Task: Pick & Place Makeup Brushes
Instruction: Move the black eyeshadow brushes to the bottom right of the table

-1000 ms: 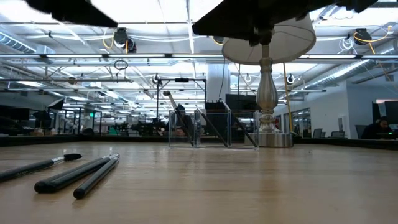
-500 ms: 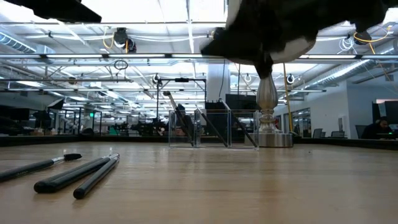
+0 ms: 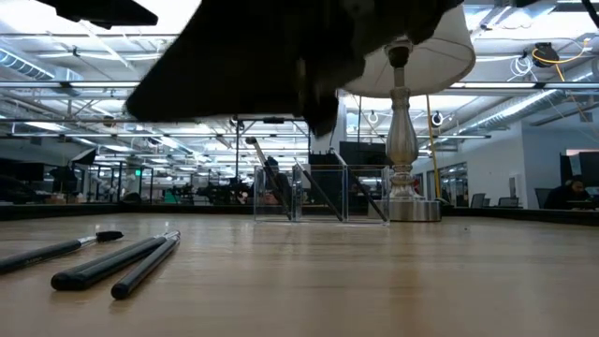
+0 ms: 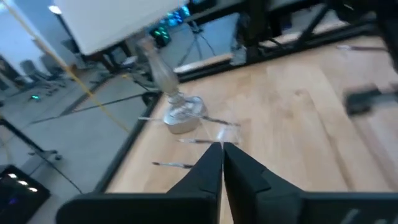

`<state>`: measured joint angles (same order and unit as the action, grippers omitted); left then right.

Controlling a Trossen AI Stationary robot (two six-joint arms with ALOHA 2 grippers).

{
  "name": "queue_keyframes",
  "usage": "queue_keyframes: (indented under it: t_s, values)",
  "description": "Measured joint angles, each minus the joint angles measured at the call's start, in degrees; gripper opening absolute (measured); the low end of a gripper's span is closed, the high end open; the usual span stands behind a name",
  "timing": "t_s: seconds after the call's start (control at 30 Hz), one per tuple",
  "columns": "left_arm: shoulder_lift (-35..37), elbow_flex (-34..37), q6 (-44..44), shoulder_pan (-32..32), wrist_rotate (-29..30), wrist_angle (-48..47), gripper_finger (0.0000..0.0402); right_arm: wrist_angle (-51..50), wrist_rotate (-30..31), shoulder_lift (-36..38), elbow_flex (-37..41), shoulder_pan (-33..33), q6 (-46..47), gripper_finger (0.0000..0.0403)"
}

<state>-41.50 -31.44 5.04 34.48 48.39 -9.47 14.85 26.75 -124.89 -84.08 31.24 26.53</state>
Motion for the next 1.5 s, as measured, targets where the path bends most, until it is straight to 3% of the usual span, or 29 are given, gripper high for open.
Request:
queue_keyframes:
  t_s: [0.13,0.47,0.63,1.3,1.5]
  values:
    - [0.00,0.00,0.42,-0.18,1.21,0.84,0.0035,-6.12,-1.23,-3.46,-3.27,-0.07,3.36,0.0000]
    - [-0.09,0.00,0.67,-3.07,1.24,0.68,0.0037,-4.63,0.17,-4.23,-3.53,-1.41,5.83,0.0000]
    - [-0.09,0.00,0.08,-3.98,1.17,0.09,0.0037,-4.04,-2.87,-5.24,-3.57,-2.84,9.04,0.0000]
    - [-0.11,0.00,-3.77,-4.13,-0.14,-1.17,0.0037,-11.34,-2.96,-5.34,-3.51,-2.78,13.94,0.0000]
    - [-0.11,0.00,-3.85,-4.13,-0.14,-1.58,0.0037,-15.97,1.20,-5.26,-3.57,-2.69,16.15,0.0000]
